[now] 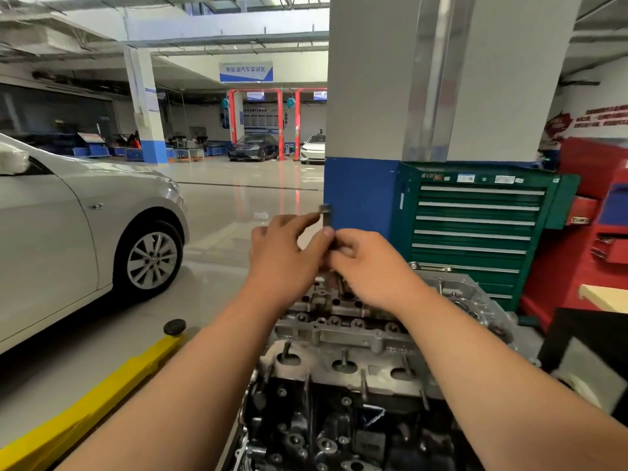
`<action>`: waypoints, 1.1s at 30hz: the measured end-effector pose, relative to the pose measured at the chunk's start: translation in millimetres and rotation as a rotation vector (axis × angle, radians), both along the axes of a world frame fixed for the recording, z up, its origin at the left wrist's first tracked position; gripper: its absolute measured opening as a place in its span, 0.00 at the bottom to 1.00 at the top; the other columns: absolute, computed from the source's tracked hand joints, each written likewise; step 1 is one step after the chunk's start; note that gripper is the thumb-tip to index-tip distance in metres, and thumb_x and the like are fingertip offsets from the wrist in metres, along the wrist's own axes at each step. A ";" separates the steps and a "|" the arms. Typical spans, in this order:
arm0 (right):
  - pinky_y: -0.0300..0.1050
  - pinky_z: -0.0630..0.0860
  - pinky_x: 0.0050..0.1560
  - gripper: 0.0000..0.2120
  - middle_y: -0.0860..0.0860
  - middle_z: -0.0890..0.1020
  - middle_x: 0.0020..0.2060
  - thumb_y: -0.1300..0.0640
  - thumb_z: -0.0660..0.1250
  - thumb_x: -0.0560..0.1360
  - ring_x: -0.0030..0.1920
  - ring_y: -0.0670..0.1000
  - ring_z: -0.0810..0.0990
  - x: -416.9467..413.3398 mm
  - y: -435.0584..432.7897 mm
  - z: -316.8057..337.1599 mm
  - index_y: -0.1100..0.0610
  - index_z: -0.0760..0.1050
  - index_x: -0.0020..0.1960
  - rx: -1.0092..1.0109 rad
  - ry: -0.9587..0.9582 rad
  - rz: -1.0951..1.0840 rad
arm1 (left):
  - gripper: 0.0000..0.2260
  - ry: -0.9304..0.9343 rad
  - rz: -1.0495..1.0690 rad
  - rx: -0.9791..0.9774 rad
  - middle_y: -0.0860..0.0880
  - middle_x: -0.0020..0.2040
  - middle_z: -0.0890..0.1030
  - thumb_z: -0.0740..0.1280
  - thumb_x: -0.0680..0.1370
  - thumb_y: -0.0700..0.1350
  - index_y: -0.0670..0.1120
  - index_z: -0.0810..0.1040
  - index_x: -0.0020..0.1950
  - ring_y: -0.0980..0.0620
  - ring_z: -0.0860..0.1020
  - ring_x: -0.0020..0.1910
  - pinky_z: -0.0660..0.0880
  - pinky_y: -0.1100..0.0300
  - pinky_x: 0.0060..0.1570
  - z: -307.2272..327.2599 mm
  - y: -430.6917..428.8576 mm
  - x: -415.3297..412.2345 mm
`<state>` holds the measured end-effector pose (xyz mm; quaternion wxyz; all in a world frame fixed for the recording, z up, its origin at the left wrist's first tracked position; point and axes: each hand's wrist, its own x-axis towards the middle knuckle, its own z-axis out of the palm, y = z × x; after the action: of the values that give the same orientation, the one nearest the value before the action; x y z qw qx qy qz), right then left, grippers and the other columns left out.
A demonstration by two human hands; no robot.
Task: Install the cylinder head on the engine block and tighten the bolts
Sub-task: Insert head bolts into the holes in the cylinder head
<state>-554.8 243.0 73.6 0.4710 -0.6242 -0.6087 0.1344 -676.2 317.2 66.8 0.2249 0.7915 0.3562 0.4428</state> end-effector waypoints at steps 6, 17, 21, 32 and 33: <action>0.49 0.80 0.39 0.15 0.47 0.84 0.46 0.62 0.62 0.80 0.40 0.48 0.85 69.7 -20.1 -19.9 0.49 0.62 0.62 -0.029 0.282 -0.158 | 0.24 -0.164 0.295 -0.078 0.48 0.61 0.71 0.71 0.74 0.52 0.47 0.70 0.67 0.48 0.71 0.57 0.67 0.57 0.54 -39.8 23.8 -12.3; 0.45 0.81 0.34 0.35 0.48 0.81 0.48 0.66 0.60 0.79 0.40 0.46 0.85 101.8 -15.0 -51.1 0.38 0.48 0.74 0.227 0.503 -0.338 | 0.17 -0.252 0.235 -0.166 0.50 0.53 0.84 0.65 0.78 0.54 0.51 0.77 0.65 0.51 0.81 0.54 0.75 0.48 0.59 -61.7 38.4 -23.1; 0.38 0.77 0.30 0.34 0.52 0.79 0.45 0.65 0.62 0.79 0.38 0.45 0.84 100.7 5.9 -30.4 0.34 0.52 0.71 0.235 0.354 -0.299 | 0.12 -0.228 0.175 -0.189 0.49 0.53 0.82 0.58 0.82 0.50 0.50 0.73 0.64 0.51 0.80 0.51 0.73 0.56 0.50 -61.7 39.4 -15.7; 0.36 0.74 0.29 0.20 0.49 0.80 0.42 0.61 0.59 0.80 0.33 0.44 0.83 96.0 54.7 -51.7 0.38 0.56 0.57 0.121 0.029 -0.344 | 0.12 -0.303 0.100 -0.321 0.48 0.34 0.82 0.67 0.77 0.51 0.44 0.76 0.39 0.54 0.81 0.35 0.70 0.59 0.34 -61.4 49.6 -19.6; 0.33 0.72 0.29 0.20 0.48 0.80 0.42 0.61 0.60 0.80 0.34 0.43 0.83 97.6 53.9 -52.2 0.38 0.57 0.57 0.098 0.027 -0.324 | 0.12 -0.301 0.104 -0.318 0.49 0.33 0.82 0.67 0.77 0.51 0.45 0.75 0.39 0.58 0.80 0.32 0.69 0.59 0.33 -60.9 49.2 -19.6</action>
<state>-457.2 296.9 21.3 0.5244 -0.6885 -0.4997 0.0353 -695.8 366.4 5.9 0.3744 0.6515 0.4243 0.5053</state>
